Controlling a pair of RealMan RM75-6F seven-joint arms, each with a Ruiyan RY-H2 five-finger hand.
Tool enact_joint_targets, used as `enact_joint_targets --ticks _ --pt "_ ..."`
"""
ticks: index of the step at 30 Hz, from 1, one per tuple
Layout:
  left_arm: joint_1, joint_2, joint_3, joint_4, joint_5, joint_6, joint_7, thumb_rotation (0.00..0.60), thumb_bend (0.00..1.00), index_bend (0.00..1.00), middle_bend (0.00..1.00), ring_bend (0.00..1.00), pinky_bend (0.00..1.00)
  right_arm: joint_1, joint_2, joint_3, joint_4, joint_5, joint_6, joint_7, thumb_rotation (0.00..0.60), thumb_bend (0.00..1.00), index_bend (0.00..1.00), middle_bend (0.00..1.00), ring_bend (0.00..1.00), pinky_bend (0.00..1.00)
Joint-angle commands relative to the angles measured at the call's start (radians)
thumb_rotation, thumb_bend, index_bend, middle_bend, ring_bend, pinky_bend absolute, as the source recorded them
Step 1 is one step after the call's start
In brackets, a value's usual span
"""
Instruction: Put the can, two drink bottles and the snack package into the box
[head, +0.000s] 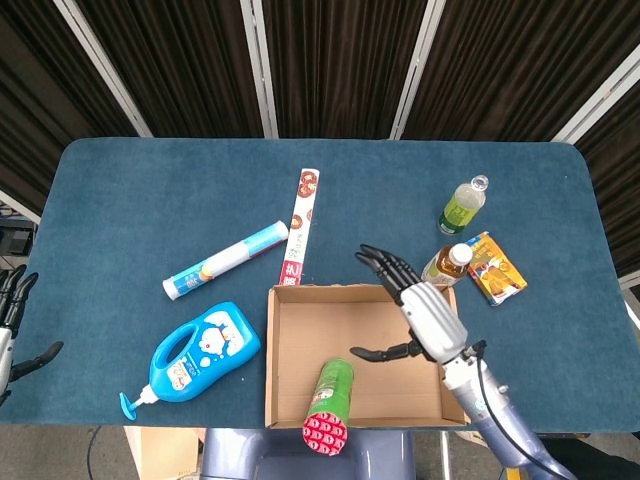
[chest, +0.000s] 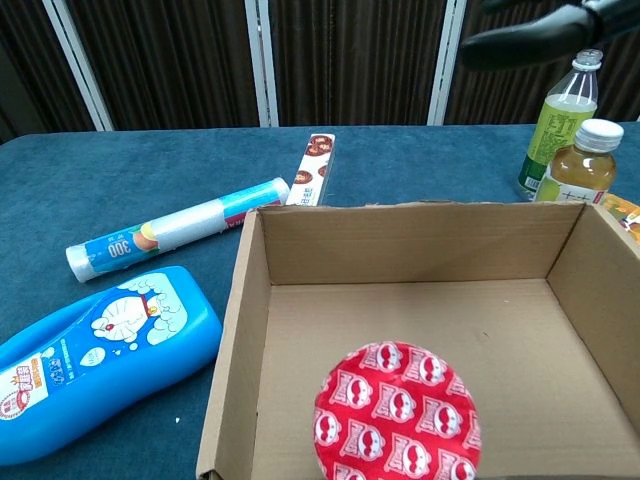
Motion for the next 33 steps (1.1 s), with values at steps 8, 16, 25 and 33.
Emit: enact_joint_targets --ticks 8,16,25,33 --pt "-0.006 -0.011 0.002 -0.001 -0.007 -0.022 0.029 0.6 0.05 0.0 0.0 0.0 0.05 -0.009 0.084 0.101 0.229 0.063 0.003 0.291 0.6 0.0 0.03 0.0 0.0 0.12" --pt "-0.016 -0.026 0.001 0.003 -0.018 -0.049 0.074 0.6 0.09 0.0 0.0 0.0 0.05 -0.011 0.069 0.079 0.472 0.075 -0.073 0.484 0.6 0.0 0.1 0.0 0.0 0.12" --pt "-0.018 -0.031 -0.004 0.002 -0.029 -0.054 0.086 0.6 0.09 0.0 0.0 0.0 0.05 -0.007 -0.021 0.026 0.664 0.037 -0.127 0.631 0.6 0.0 0.25 0.02 0.0 0.16" --pt "-0.02 -0.028 -0.002 0.002 -0.035 -0.064 0.081 0.6 0.09 0.0 0.0 0.0 0.05 0.01 -0.095 -0.014 0.768 0.012 -0.168 0.656 0.6 0.0 0.36 0.13 0.04 0.17"
